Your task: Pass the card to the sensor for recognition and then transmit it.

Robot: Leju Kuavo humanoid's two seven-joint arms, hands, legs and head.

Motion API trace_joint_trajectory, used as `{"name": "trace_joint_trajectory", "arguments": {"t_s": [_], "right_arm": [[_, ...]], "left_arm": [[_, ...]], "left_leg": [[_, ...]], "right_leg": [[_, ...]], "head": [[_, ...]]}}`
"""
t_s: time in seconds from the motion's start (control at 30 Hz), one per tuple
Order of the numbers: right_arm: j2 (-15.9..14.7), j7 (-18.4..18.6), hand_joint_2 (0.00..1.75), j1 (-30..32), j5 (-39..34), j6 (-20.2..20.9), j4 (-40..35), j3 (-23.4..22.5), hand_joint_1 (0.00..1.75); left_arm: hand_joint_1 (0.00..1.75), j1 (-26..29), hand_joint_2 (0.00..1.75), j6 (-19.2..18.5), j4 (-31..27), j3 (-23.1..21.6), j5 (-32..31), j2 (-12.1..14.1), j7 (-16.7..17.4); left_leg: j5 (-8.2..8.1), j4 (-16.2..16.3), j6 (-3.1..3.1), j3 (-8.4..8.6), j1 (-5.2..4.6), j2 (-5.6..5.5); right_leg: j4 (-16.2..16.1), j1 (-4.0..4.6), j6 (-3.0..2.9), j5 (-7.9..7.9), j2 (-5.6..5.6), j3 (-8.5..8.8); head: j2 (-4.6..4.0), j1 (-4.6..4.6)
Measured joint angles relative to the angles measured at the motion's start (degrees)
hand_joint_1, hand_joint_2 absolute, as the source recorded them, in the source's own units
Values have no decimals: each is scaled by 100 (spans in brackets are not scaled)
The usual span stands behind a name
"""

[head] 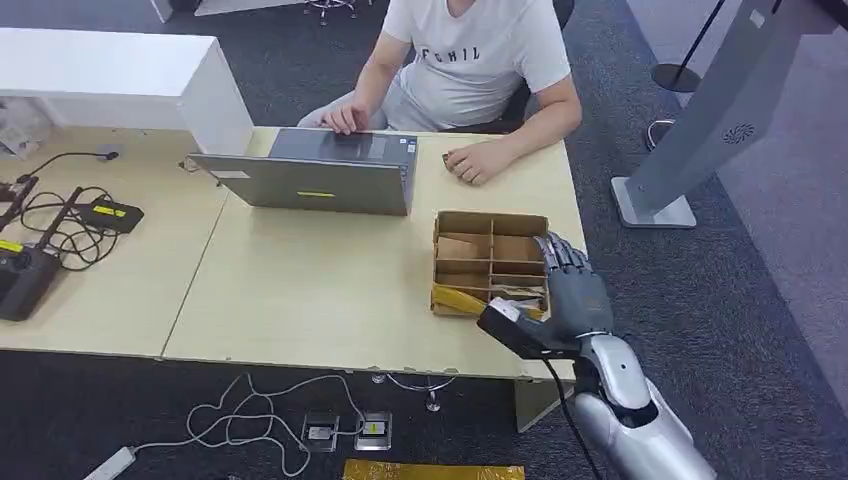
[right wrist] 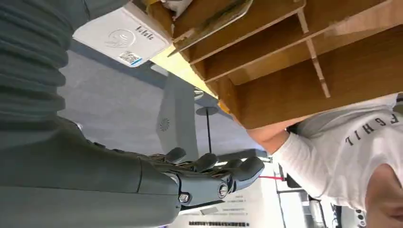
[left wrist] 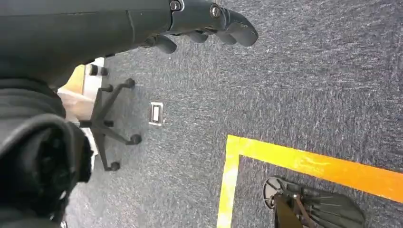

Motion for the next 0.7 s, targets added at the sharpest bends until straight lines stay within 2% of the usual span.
{"name": "trace_joint_trajectory", "arguments": {"t_s": [0.7], "right_arm": [[238, -138, 175, -231, 94, 46, 474, 48, 0]], "left_arm": [[0, -28, 0, 0, 0, -44, -63, 0, -2]], "left_leg": [[0, 0, 0, 0, 0, 0]], "right_leg": [[0, 0, 0, 0, 1, 0]], "head": [[0, 0]]}}
